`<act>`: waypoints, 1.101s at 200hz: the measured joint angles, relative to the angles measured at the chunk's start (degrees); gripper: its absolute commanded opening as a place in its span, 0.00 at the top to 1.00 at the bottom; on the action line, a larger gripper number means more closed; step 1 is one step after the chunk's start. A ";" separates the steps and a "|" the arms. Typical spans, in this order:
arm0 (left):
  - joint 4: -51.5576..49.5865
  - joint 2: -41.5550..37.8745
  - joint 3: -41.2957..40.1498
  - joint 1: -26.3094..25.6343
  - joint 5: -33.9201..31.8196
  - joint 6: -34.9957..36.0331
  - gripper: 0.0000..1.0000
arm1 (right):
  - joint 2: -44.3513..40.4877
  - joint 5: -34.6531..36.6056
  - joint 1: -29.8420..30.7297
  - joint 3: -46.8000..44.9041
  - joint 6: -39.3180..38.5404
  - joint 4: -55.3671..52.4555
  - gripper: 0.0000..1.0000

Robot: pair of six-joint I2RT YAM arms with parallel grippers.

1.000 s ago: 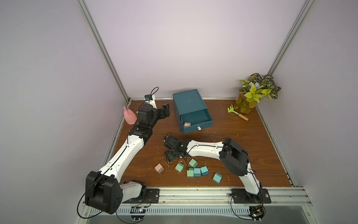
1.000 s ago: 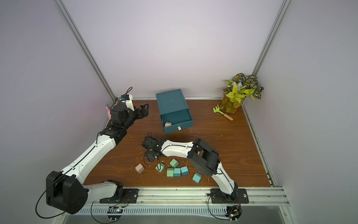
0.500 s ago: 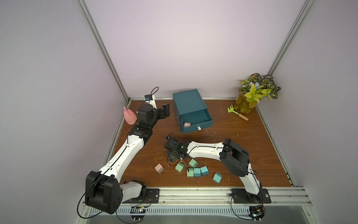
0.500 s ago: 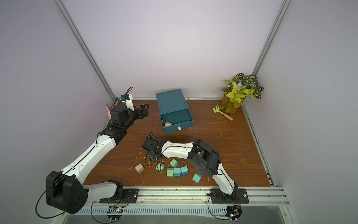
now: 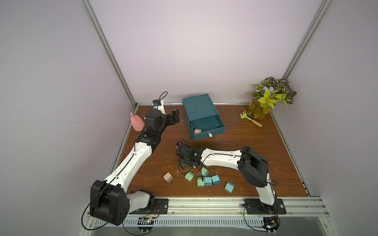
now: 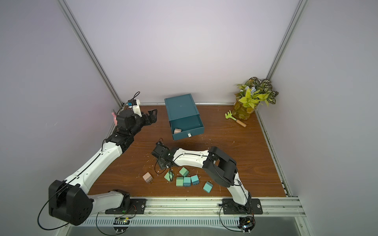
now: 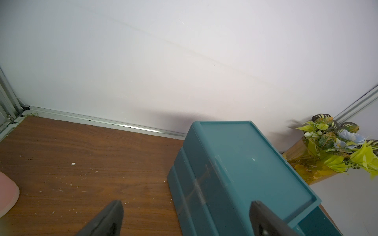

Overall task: Place the plugs into the drawer by color
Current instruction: Pick up the plug from the center of the board.

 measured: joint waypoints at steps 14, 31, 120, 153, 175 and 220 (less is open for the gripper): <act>0.00 0.00 0.00 0.00 0.00 0.00 0.08 | 0.28 -0.20 -0.09 0.00 0.02 0.37 0.41; 0.00 0.00 0.00 0.00 0.00 0.00 0.07 | 0.74 -0.59 -0.22 0.00 0.02 0.72 0.43; 0.00 0.00 0.00 0.00 -0.02 0.02 0.08 | 0.90 -1.01 -0.57 0.00 0.07 1.18 0.53; 0.00 0.00 0.00 0.00 -0.02 0.02 0.08 | 0.90 -0.98 -0.57 0.00 0.04 1.18 0.54; 0.00 0.00 0.00 0.00 -0.02 0.02 0.07 | 0.83 -1.01 -0.57 0.11 0.04 1.03 0.54; -0.02 0.00 0.00 0.00 -0.98 0.39 0.07 | -2.08 -1.05 -0.57 1.42 -0.13 -2.58 0.55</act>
